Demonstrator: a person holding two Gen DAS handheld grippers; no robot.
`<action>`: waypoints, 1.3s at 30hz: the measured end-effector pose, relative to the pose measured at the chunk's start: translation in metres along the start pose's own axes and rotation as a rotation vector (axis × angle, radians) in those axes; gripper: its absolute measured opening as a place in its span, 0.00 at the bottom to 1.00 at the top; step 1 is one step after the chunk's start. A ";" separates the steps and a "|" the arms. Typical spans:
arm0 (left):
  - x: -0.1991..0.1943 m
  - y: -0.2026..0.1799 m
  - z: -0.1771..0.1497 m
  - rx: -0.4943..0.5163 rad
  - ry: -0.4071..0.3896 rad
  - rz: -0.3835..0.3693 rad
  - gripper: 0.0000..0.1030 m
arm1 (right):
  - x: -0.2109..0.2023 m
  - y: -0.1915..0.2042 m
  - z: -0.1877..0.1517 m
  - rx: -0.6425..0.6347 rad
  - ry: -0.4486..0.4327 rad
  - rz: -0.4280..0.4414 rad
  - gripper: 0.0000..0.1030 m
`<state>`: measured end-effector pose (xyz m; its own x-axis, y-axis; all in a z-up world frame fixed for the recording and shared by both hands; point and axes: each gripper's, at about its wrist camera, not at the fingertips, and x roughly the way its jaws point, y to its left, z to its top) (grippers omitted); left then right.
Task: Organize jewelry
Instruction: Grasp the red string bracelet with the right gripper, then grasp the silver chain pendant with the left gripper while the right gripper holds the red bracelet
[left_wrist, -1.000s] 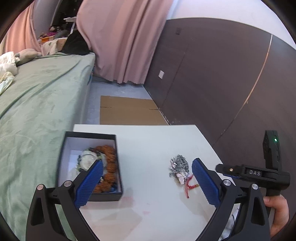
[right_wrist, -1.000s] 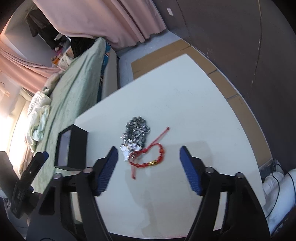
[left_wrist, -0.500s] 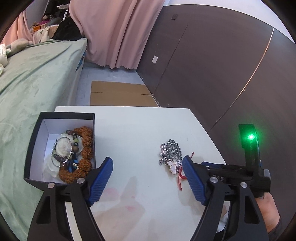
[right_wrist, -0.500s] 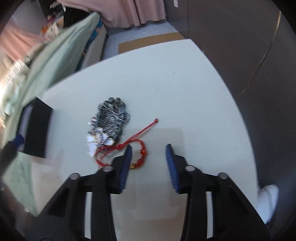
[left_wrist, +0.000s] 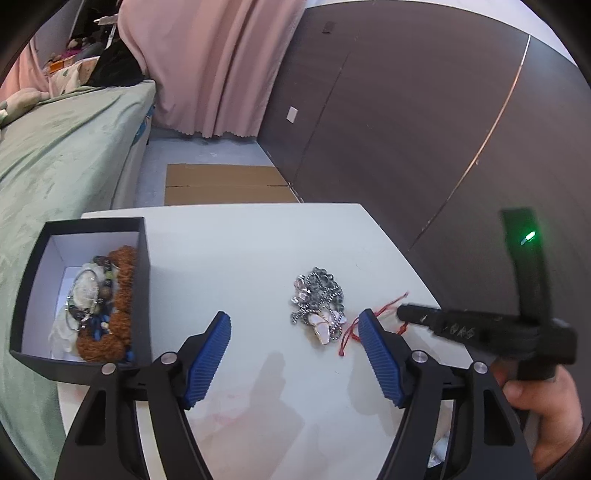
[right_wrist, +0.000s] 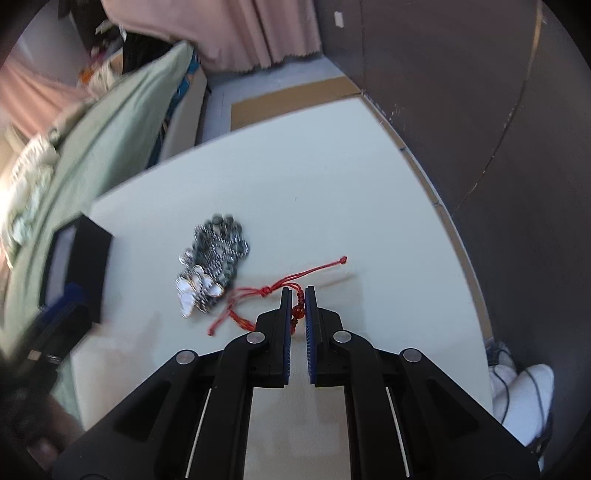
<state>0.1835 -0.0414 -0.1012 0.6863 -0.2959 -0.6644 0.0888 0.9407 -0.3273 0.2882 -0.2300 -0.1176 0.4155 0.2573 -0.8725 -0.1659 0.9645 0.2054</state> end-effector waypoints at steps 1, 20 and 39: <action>0.003 -0.001 -0.001 -0.001 0.008 -0.003 0.58 | -0.006 -0.003 0.000 0.014 -0.015 0.017 0.08; 0.072 0.002 -0.019 -0.161 0.160 -0.183 0.30 | -0.024 -0.010 0.005 0.054 -0.066 0.086 0.08; 0.061 0.015 -0.007 -0.235 0.093 -0.263 0.00 | -0.025 -0.004 0.004 0.045 -0.059 0.099 0.08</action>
<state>0.2218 -0.0462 -0.1512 0.5924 -0.5471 -0.5914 0.0780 0.7696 -0.6338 0.2822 -0.2398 -0.0948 0.4515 0.3531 -0.8194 -0.1688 0.9356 0.3102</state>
